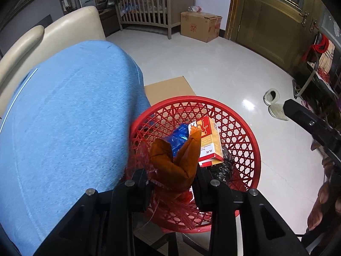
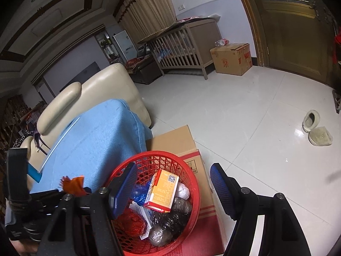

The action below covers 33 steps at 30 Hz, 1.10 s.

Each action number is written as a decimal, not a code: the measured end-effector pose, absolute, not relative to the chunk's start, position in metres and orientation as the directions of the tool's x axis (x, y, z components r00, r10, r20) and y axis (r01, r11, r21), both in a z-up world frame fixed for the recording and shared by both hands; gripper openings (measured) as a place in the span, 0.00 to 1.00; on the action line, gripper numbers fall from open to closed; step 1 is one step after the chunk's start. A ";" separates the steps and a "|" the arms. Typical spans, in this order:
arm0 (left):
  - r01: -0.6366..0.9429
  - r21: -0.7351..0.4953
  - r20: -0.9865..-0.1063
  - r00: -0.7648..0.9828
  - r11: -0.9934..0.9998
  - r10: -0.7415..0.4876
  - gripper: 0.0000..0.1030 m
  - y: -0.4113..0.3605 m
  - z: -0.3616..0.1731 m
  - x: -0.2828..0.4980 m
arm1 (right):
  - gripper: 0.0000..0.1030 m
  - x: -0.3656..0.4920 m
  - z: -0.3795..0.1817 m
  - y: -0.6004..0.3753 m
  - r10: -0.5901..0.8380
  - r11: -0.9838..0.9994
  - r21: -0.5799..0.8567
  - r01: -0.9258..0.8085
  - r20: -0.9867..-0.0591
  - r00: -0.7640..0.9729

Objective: Collect trash
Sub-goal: 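Lower the orange bag into the wastebasket and open the left tool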

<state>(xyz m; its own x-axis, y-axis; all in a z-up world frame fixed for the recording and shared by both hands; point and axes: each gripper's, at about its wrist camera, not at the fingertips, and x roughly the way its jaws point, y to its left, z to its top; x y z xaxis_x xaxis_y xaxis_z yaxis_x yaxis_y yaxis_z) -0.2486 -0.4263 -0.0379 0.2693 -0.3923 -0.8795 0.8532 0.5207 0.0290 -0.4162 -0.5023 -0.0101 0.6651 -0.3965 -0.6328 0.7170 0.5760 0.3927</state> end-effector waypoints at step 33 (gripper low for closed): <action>0.820 0.086 -0.826 0.376 0.566 -0.421 0.69 -0.397 -0.014 -0.237 | 0.80 -0.411 0.007 -0.497 -0.438 0.553 0.367 0.748 -0.636 0.636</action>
<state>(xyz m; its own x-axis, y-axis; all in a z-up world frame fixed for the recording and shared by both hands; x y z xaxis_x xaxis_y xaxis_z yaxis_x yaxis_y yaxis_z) -0.2369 -0.3967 -0.0141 0.3762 -0.4207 -0.8255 0.8202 0.5656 0.0856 -0.4110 -0.4969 0.0068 0.6356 -0.4380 -0.6357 0.7480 0.5532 0.3668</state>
